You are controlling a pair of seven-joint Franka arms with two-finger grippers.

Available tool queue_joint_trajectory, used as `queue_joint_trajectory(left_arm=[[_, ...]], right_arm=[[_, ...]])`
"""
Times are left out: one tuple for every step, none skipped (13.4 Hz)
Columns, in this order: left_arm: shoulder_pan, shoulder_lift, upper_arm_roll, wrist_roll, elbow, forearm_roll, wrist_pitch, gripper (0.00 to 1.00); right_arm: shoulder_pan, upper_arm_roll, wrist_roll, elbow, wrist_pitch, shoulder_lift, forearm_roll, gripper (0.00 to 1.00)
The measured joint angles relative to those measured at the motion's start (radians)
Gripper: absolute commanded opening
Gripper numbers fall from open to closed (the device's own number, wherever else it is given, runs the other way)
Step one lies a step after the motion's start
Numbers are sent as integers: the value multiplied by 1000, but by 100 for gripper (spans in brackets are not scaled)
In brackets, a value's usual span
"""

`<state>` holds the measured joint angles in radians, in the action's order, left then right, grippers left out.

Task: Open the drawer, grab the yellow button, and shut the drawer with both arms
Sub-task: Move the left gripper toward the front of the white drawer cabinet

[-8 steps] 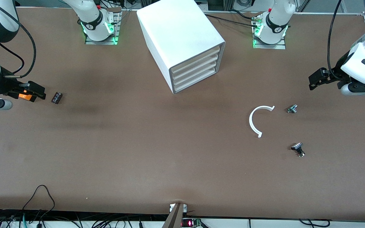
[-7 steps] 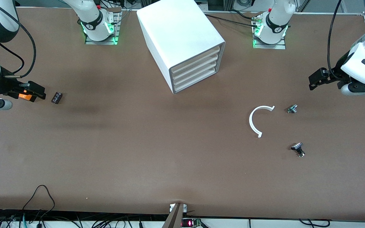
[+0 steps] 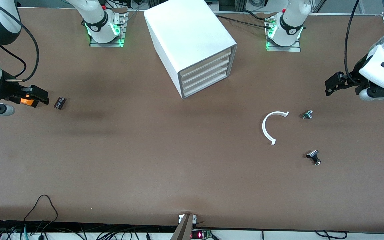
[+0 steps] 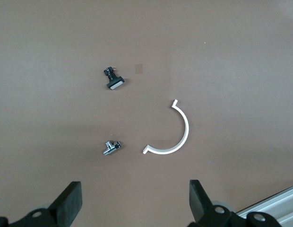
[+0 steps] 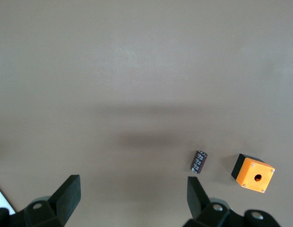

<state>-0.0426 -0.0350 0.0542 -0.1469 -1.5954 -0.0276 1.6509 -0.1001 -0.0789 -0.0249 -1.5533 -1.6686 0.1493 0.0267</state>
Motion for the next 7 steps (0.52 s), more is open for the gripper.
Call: queue_joint_trajectory(left_arm=[[-2, 0, 0, 0, 0, 0, -2, 100], [-4, -3, 1, 0, 0, 0, -10, 100], [-8, -14, 1, 0, -1, 0, -29, 100], [-12, -33, 1, 0, -3, 0, -55, 100], [-14, -57, 1, 0, -3, 0, -83, 100], [-15, -81, 1, 0, -3, 0, -117, 100], [-16, -101, 2, 1, -3, 0, -157, 100]], right_arm=[[1, 0, 0, 0, 0, 0, 0, 100], [1, 0, 0, 0, 1, 1, 0, 100], [2, 0, 0, 0, 3, 1, 0, 100], [2, -1, 0, 0, 4, 2, 0, 100], [3, -1, 0, 0, 4, 2, 0, 100], [3, -1, 0, 0, 5, 2, 0, 100], [3, -1, 0, -1, 6, 2, 0, 100]])
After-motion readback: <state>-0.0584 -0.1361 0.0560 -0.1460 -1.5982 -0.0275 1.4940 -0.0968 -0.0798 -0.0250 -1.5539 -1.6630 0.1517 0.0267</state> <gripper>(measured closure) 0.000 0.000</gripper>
